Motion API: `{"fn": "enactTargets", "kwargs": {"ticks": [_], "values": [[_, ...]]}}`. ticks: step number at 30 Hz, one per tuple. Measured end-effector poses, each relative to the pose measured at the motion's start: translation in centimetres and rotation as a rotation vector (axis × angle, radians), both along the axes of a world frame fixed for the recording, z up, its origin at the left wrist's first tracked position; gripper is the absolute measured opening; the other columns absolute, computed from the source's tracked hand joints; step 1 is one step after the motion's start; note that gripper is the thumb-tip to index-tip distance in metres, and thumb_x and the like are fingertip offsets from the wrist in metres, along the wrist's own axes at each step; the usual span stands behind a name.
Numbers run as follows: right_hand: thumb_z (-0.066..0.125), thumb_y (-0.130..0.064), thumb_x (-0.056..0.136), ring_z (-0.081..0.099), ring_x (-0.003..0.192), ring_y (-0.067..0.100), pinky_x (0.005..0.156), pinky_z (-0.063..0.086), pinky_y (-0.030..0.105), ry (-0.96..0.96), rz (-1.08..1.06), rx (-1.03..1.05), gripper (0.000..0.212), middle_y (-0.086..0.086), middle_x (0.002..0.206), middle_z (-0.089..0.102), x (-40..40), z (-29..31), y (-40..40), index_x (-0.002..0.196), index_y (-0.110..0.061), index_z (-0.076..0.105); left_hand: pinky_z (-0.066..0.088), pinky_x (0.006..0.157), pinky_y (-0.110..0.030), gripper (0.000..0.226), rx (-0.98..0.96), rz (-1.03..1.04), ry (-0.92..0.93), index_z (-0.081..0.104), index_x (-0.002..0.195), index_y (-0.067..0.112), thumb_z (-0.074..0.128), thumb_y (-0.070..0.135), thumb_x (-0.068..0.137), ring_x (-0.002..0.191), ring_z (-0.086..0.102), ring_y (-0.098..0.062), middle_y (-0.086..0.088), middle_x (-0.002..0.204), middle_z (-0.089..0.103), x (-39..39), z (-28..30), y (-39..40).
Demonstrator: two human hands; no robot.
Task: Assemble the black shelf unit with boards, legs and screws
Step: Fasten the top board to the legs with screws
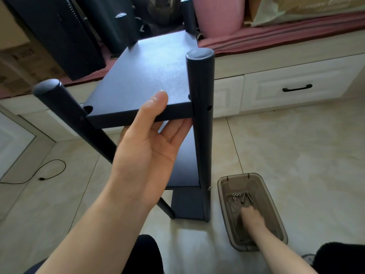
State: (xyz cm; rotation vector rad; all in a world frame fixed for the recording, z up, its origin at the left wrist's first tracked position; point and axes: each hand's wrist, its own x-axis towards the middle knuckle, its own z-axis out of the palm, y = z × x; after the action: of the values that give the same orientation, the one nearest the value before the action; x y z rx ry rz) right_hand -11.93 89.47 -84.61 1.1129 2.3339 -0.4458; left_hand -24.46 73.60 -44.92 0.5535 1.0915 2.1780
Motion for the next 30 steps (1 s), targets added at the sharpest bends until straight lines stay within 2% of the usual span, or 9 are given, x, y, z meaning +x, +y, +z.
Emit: {"fn": "enactTargets", "kwargs": {"ticks": [9,16,19,21,22,24,26,28,30], "values": [[0.038,0.005,0.096,0.055,0.119,0.031,0.097,0.048,0.035,0.208,0.048,-0.018,0.038,0.016,0.137,0.045,-1.4,0.9,-1.1,0.128,-0.005,0.057,0.057,0.095,-0.037,0.020,0.006,0.000,-0.015,0.074,0.068,0.017,0.064,0.019,0.086,0.115,0.069,-0.030,-0.009,0.101,0.073,0.0,-0.2,0.0],[0.035,0.002,0.099,0.059,0.116,0.028,0.094,0.049,0.032,0.241,0.060,-0.044,0.036,0.015,0.128,0.058,-1.8,2.5,-1.5,0.126,-0.007,0.057,0.057,0.094,-0.037,0.016,0.031,-0.020,-0.019,0.074,0.071,0.016,0.066,0.018,0.085,0.113,0.070,-0.030,-0.008,0.100,0.073,-0.2,-0.4,0.1],[0.039,0.002,0.097,0.062,0.104,0.025,0.085,0.049,0.028,0.242,0.053,-0.052,0.029,0.011,0.115,0.063,-1.9,4.6,-1.2,0.107,-0.012,0.062,0.056,0.096,-0.037,0.017,0.034,-0.047,0.006,0.074,0.073,0.015,0.066,0.019,0.087,0.114,0.069,-0.030,-0.006,0.098,0.074,-0.2,-0.6,0.2],[0.043,0.002,0.095,0.057,0.089,0.022,0.073,0.041,0.026,0.226,0.085,-0.038,0.029,0.010,0.100,0.060,-2.1,6.1,-0.9,0.078,-0.021,0.051,0.056,0.096,-0.037,0.020,0.035,-0.047,-0.008,0.074,0.071,0.016,0.066,0.018,0.089,0.114,0.069,-0.031,-0.005,0.095,0.074,-0.3,-0.6,0.2],[0.044,0.003,0.094,0.057,0.089,0.024,0.071,0.038,0.026,0.224,0.105,-0.033,0.031,0.012,0.098,0.058,-2.2,7.1,-0.7,0.075,-0.021,0.045,0.057,0.096,-0.037,0.020,0.038,-0.048,-0.015,0.074,0.072,0.016,0.066,0.018,0.090,0.113,0.070,-0.031,-0.005,0.095,0.075,-0.2,-0.5,0.1],[0.043,0.004,0.094,0.062,0.103,0.029,0.077,0.043,0.028,0.229,0.166,-0.024,0.023,0.014,0.105,0.060,-3.1,9.1,-0.5,0.091,-0.015,0.055,0.057,0.094,-0.036,0.014,0.033,-0.034,-0.027,0.073,0.079,0.014,0.066,0.017,0.091,0.111,0.071,-0.030,-0.006,0.097,0.076,-0.5,-0.8,0.3],[0.039,0.003,0.096,0.060,0.110,0.031,0.089,0.048,0.032,0.218,0.324,0.006,0.026,0.016,0.115,0.060,-4.1,11.5,-0.1,0.109,-0.005,0.061,0.058,0.091,-0.035,0.005,0.034,-0.027,-0.028,0.070,0.088,0.012,0.068,0.016,0.089,0.108,0.072,-0.029,-0.007,0.098,0.076,-0.6,-0.8,0.2],[0.041,-0.001,0.096,0.059,0.095,0.026,0.085,0.048,0.031,0.272,0.466,0.036,0.024,0.010,0.098,0.060,-5.2,14.8,0.0,0.111,-0.002,0.060,0.058,0.090,-0.035,0.013,0.046,-0.024,-0.036,0.067,0.094,0.009,0.071,0.017,0.084,0.108,0.072,-0.030,-0.008,0.098,0.075,-0.8,-0.9,0.2],[0.048,-0.001,0.094,0.049,0.070,0.019,0.067,0.041,0.028,0.311,0.513,0.026,0.017,0.002,0.075,0.043,-6.0,18.5,-0.1,0.106,-0.005,0.059,0.058,0.090,-0.037,0.023,0.054,-0.018,-0.054,0.063,0.102,0.005,0.071,0.016,0.083,0.109,0.071,-0.032,-0.010,0.102,0.074,-0.9,-1.0,0.2]]}}
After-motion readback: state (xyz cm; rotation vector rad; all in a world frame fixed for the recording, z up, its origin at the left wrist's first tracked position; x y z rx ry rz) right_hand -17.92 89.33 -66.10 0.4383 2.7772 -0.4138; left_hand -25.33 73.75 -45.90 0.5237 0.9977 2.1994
